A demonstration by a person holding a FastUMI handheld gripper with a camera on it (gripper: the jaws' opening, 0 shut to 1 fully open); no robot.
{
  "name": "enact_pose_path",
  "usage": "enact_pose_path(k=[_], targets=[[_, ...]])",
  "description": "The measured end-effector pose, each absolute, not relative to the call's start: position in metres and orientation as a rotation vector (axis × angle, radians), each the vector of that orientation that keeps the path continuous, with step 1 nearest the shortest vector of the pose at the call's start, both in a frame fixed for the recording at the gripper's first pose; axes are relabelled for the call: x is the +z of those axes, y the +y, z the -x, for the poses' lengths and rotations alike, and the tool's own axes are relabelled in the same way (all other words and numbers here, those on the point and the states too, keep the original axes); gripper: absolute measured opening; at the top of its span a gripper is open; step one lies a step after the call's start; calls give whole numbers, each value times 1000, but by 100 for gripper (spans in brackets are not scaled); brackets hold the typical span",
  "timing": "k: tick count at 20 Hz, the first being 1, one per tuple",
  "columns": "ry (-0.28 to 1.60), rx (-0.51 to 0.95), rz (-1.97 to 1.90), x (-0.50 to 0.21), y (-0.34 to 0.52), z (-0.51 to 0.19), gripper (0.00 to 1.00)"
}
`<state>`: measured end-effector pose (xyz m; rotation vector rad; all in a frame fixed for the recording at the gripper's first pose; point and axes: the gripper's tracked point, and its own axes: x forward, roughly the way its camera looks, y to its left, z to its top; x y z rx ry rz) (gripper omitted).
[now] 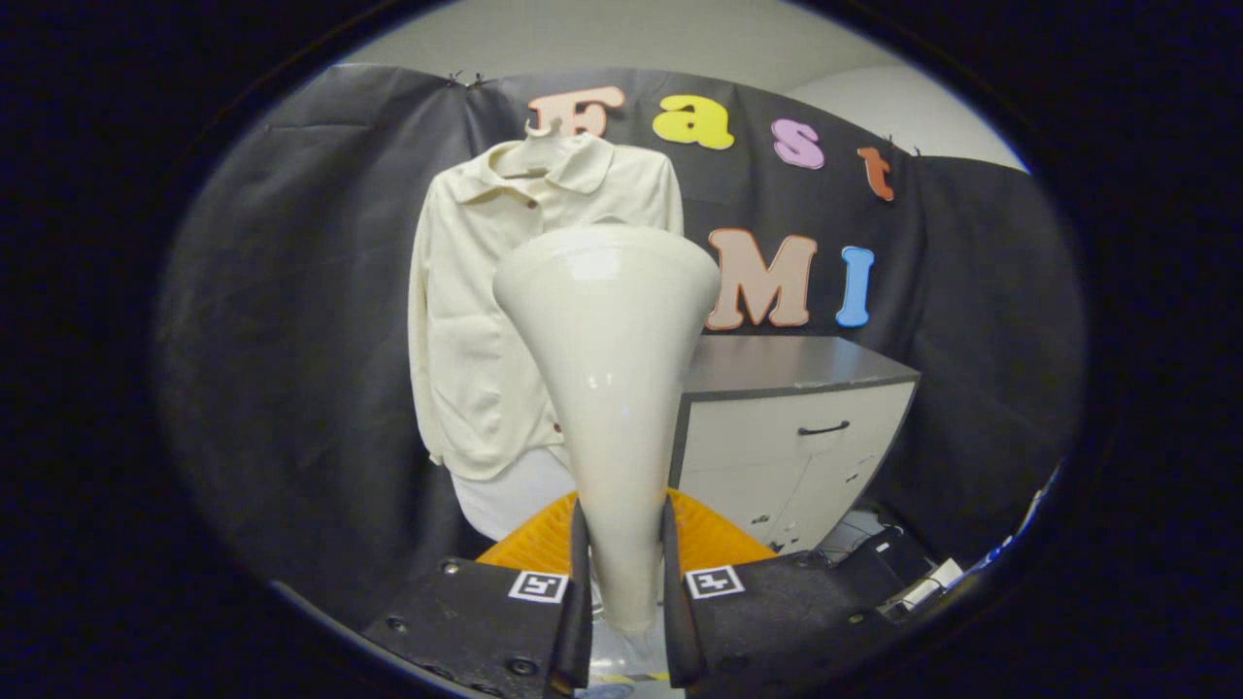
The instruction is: Iron the clothes twice with a garment steamer, once on the left side and once on the right side.
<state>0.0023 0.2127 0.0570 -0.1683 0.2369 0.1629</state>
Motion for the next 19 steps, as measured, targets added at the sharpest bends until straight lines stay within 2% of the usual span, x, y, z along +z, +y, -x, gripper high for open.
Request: enact_pose_path(k=[8,13,19], targets=[[13,217,63,147,188,50,30],[45,193,96,132,153,68,30],[117,180,116,111,132,54,30]])
